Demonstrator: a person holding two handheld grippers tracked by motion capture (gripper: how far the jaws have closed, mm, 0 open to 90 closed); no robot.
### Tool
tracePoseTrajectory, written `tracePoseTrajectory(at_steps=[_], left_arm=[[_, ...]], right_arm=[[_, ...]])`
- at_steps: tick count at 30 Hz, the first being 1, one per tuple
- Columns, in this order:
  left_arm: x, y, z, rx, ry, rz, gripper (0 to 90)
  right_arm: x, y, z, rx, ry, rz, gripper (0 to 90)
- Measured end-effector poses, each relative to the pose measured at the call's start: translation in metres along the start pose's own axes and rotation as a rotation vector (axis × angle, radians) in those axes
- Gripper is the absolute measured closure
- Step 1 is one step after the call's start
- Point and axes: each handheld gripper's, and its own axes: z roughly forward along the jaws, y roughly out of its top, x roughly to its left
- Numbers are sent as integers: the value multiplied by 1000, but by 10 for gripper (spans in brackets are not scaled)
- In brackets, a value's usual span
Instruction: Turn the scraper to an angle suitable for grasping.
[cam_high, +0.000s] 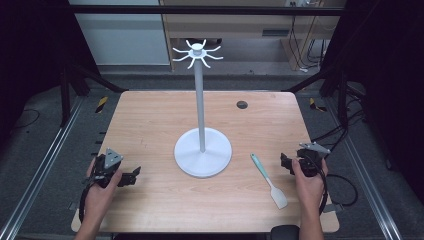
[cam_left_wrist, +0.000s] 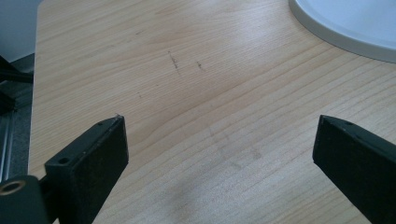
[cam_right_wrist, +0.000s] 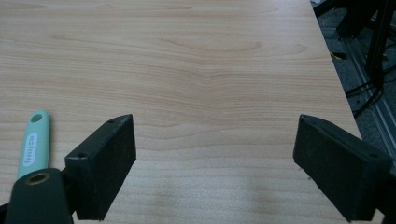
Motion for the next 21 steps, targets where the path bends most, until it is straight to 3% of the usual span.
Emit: tracePoseTrajectory(at_steps=[8,16,21], left_arm=[[0,0,0,0,-2,3,31],[0,0,0,1,-2,6,32],[0,0,1,2,-1,7,32]], right_arm=[[7,2,0,24,-4,-18,134],[12,4,-3,5,-14,-39,138],[24,10,-4,3,-9,-77,169]])
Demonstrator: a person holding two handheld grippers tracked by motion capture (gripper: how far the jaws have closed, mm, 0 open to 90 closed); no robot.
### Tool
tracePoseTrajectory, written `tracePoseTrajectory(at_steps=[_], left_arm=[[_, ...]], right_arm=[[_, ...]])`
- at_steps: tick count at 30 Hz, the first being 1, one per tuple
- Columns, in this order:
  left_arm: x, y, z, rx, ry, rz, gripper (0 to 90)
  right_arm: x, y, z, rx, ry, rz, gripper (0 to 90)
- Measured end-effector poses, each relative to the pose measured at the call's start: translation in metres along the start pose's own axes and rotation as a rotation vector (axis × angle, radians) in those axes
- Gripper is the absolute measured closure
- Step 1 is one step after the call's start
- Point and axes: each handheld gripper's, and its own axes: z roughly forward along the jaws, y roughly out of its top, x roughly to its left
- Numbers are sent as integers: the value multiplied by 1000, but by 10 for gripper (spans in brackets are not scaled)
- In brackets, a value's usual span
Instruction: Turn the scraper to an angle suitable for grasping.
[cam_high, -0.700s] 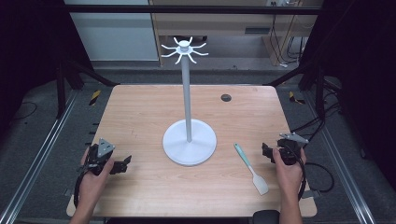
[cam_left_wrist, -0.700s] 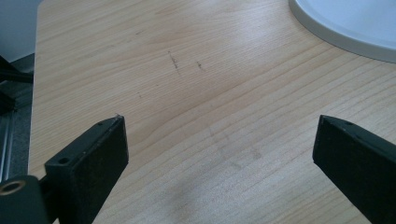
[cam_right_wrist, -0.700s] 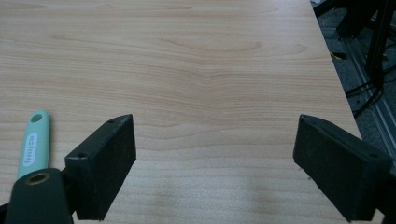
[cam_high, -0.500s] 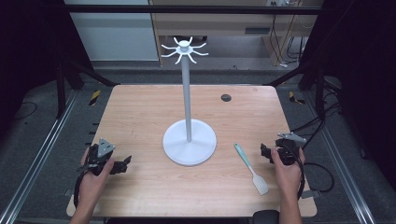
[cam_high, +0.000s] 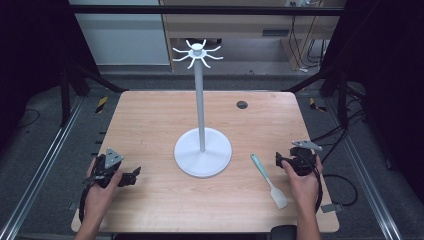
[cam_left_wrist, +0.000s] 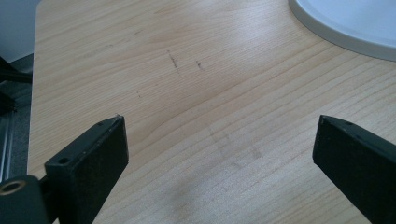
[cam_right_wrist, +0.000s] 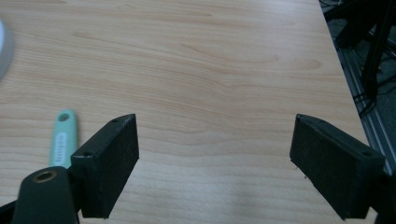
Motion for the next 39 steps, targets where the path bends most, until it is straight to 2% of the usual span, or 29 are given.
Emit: tracePoseTrajectory(at_steps=[1,2,4,9,10,18,20,22,26,27,29,30,32,34,39], left_arm=[[0,0,0,0,-1,1,31],[0,0,0,0,-1,1,31],[0,0,0,0,-2,2,31],[0,0,0,1,-2,2,32],[0,0,0,1,-3,2,32],[0,-1,0,10,-3,10,32],[1,-1,0,13,0,9,34],[1,-1,-1,12,1,10,34],[1,-1,-1,10,2,8,33],[1,-1,-1,11,1,10,34],[1,-1,-1,8,2,8,34],[1,-1,-1,12,3,10,33],[2,-1,0,12,1,6,34],[1,-1,0,12,0,8,34],[-1,0,0,10,-3,17,34]], right_arm=[[6,3,1,7,2,-17,218],[6,3,1,7,2,-17,218],[11,5,3,11,13,-49,228],[24,8,3,18,24,-89,295],[26,9,2,21,27,-81,306],[37,17,2,31,51,-121,453],[43,22,2,22,53,-151,489],[49,30,4,46,59,-183,553],[53,38,11,79,61,-194,618],[54,39,16,69,71,-177,666],[54,37,19,69,73,-172,680],[57,34,22,72,77,-180,735],[58,34,21,72,89,-187,755],[62,32,19,74,99,-209,816],[64,25,22,126,144,-225,896]])
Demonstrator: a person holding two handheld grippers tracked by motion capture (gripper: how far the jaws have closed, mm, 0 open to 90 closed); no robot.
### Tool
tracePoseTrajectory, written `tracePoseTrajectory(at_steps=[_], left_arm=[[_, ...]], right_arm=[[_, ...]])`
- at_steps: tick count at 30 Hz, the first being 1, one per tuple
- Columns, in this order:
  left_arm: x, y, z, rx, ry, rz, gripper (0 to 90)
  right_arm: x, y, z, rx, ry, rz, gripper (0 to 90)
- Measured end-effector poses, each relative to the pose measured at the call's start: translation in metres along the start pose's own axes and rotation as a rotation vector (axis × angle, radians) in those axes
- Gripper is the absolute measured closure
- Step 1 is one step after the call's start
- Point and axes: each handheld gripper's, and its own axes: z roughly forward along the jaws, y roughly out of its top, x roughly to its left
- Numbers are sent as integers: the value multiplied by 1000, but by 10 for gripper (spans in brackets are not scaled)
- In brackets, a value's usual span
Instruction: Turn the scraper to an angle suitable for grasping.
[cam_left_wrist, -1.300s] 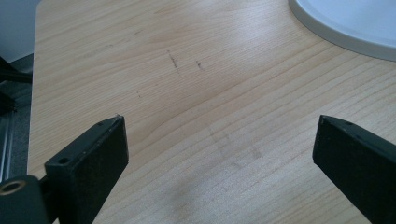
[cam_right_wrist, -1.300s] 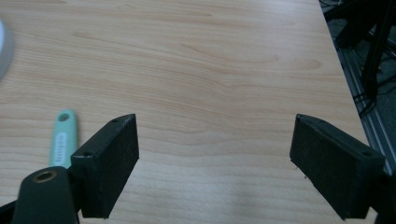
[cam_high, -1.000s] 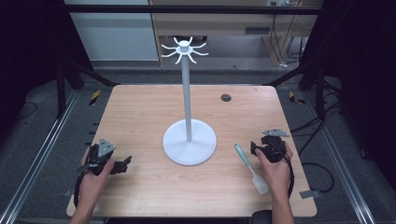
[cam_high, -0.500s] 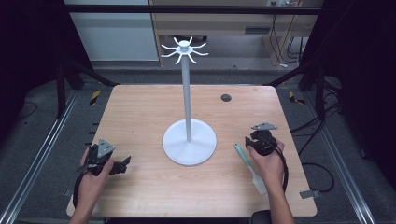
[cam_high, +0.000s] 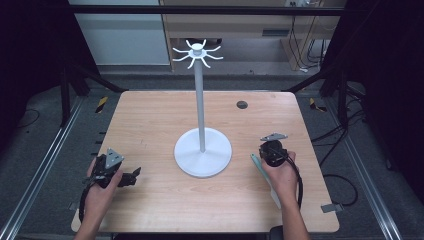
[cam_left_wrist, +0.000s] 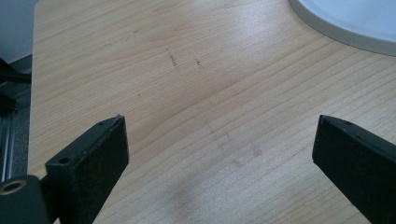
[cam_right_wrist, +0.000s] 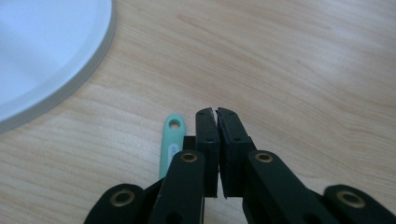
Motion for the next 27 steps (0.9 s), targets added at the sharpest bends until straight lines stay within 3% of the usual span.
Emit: tracePoseTrajectory(at_steps=[8,22,27], left_arm=[[-1,0,1,0,-6,2,34],[-2,0,2,5,-8,6,33],[-2,1,2,7,-10,9,33]], right_arm=[[-2,-8,10,70,47,24,900],[-2,-10,14,92,72,24,900],[1,-10,13,88,108,20,900]])
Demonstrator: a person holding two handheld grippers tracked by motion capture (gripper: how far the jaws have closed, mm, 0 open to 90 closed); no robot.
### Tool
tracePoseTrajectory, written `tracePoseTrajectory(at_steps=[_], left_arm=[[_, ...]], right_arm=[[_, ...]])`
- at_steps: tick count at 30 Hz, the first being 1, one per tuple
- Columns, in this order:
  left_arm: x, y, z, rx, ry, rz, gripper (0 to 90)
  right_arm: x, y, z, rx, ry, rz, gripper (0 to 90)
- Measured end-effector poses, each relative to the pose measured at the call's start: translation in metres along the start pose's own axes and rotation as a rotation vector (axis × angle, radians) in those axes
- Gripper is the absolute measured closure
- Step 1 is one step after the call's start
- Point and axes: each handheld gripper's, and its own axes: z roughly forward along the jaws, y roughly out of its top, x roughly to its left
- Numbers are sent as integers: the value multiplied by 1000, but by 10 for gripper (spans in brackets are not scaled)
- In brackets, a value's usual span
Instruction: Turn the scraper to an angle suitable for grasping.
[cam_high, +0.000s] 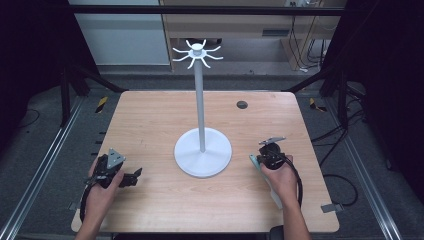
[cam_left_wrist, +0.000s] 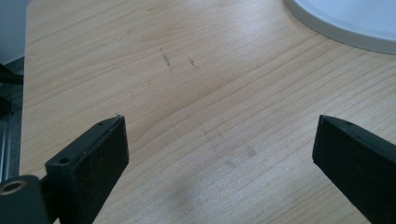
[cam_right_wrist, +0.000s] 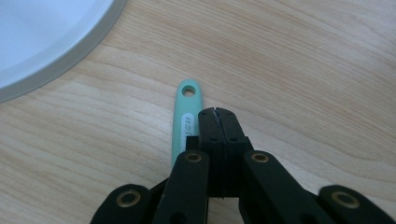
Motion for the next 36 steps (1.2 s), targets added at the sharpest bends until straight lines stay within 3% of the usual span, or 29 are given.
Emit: tracePoseTrajectory(at_steps=[4,15,25,32,36], left_arm=[[-1,0,0,2,-2,2,33],[-1,0,0,4,-2,3,33],[1,-1,-1,3,4,-1,33],[0,-1,-2,3,1,-1,33],[0,-1,-2,3,0,-1,33]], right_arm=[[7,0,-1,11,58,-32,900],[28,-1,-6,46,139,-106,900],[39,4,-13,28,141,-156,900],[42,10,-16,57,118,-178,890],[49,16,-21,83,112,-222,848]])
